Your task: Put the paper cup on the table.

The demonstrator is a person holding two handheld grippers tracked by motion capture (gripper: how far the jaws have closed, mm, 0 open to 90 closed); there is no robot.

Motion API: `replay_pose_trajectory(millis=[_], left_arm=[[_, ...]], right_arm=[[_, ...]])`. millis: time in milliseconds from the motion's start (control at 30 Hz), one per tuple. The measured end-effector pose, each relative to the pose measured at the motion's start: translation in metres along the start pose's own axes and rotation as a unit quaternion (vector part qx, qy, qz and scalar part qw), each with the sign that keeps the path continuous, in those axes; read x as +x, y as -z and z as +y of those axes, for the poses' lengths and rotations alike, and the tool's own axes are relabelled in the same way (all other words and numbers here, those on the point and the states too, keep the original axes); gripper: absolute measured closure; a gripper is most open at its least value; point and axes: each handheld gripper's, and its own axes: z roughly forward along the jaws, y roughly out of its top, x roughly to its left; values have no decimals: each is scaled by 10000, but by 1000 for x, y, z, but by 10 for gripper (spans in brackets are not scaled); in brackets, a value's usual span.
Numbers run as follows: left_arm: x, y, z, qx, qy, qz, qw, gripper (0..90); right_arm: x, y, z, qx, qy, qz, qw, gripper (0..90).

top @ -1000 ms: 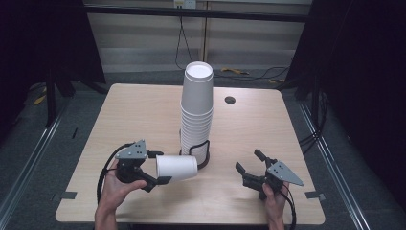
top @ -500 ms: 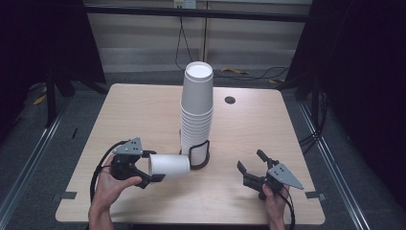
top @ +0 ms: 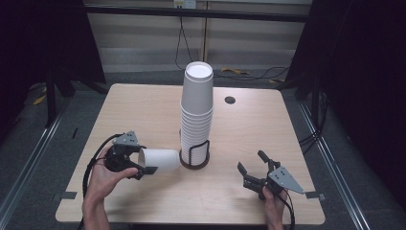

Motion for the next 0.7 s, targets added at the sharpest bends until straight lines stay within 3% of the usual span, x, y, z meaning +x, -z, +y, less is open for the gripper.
replay_pose_trajectory(millis=[167, 300, 433, 533, 600, 700], left_arm=[[7, 11, 3, 123, 0, 164, 9998, 112], [14, 13, 8, 364, 1, 293, 9989, 112], [18, 13, 16, 524, -85, 280, 9982, 112], [21, 12, 23, 744, -113, 381, 9964, 112], [24, 12, 28, 967, -223, 453, 9940, 112], [27, 9, 34, 1117, -297, 431, 9924, 111]], right_arm=[[0, 0, 0, 0, 0, 62, 10000, 130], [0, 0, 0, 0, 1, 62, 10000, 130], [0, 0, 0, -1, 1, 62, 10000, 131], [0, 0, 0, -7, -3, 72, 10000, 133], [0, 0, 0, 1, 0, 63, 10000, 133], [0, 0, 0, -7, -2, 71, 10000, 133]])
